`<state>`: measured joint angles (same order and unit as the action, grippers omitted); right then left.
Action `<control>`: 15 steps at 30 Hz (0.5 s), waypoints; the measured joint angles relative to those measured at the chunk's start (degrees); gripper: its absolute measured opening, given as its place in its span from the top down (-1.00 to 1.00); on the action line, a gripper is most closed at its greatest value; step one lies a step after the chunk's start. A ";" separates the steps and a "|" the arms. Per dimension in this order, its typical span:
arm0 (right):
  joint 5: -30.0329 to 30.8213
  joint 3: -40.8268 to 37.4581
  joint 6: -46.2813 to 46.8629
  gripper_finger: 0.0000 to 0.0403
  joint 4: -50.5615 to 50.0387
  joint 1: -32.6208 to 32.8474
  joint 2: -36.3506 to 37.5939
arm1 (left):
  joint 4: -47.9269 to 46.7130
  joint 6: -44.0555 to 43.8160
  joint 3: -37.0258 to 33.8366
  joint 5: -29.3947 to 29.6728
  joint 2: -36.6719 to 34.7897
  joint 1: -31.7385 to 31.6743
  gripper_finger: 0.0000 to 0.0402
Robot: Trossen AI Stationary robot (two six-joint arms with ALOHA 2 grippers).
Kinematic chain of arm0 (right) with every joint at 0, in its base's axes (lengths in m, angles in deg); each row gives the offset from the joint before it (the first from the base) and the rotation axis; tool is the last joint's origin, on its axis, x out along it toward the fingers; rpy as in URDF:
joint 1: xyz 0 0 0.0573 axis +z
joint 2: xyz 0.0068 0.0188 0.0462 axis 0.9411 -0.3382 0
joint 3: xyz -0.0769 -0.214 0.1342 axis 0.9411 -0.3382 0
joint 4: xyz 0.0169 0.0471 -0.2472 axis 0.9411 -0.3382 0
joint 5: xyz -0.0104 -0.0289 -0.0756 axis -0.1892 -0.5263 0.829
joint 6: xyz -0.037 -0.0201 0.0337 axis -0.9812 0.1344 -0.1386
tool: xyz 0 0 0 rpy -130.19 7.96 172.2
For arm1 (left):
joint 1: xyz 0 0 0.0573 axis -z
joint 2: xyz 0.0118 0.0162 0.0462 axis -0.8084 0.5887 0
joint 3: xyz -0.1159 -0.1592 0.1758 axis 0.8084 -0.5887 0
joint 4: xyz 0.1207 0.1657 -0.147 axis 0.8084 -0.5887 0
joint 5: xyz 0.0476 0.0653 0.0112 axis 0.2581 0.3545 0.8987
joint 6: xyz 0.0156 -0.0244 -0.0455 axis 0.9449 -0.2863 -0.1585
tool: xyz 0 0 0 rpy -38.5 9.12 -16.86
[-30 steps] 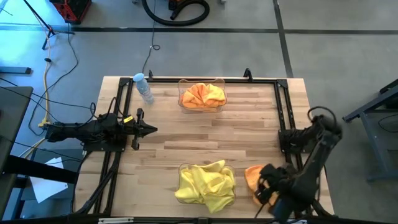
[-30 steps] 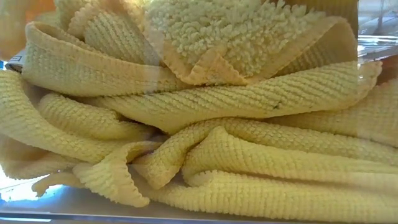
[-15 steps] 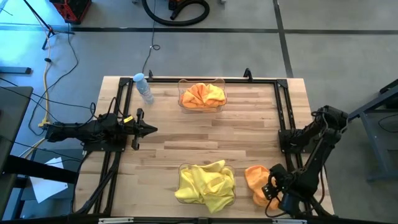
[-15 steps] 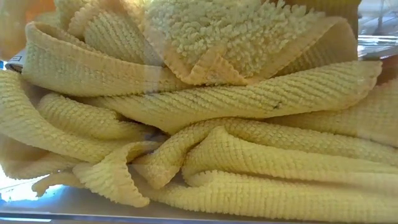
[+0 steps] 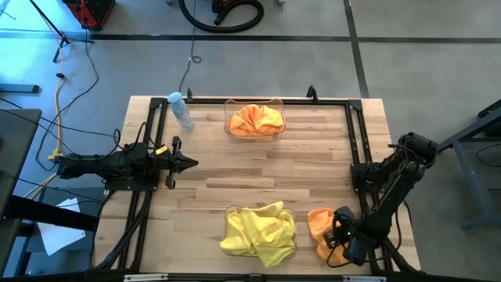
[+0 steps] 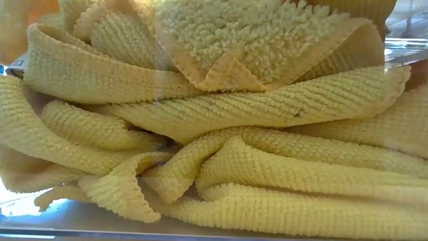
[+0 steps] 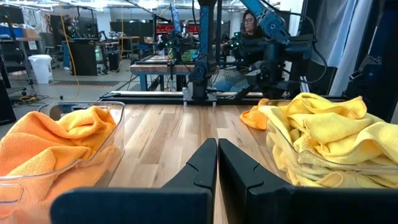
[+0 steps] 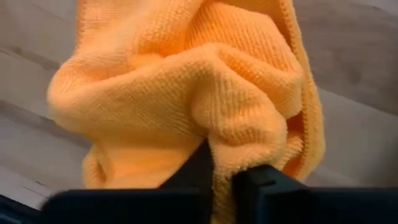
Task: Sort microfiber towel by color & place in baskets
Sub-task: Put the orange microfiber towel into the top transparent bin
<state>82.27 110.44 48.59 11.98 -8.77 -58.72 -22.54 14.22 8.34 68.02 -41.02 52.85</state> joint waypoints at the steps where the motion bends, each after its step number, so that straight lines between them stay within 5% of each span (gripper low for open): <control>1: 0.61 0.15 -0.03 0.87 -0.15 0.02 0.00 | -0.01 0.00 0.00 -0.02 0.00 -0.01 0.98; 8: 0.22 7.82 0.63 0.91 -10.03 -2.33 0.02 | -0.02 -0.02 0.00 -0.02 0.00 -0.02 0.98; 15: 2.71 23.62 0.48 0.95 -35.40 -7.21 0.04 | -0.02 -0.01 0.00 -0.02 0.00 -0.01 0.98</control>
<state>84.98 134.06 49.07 -23.42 -15.97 -58.68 -22.56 14.21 8.34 67.99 -41.02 52.84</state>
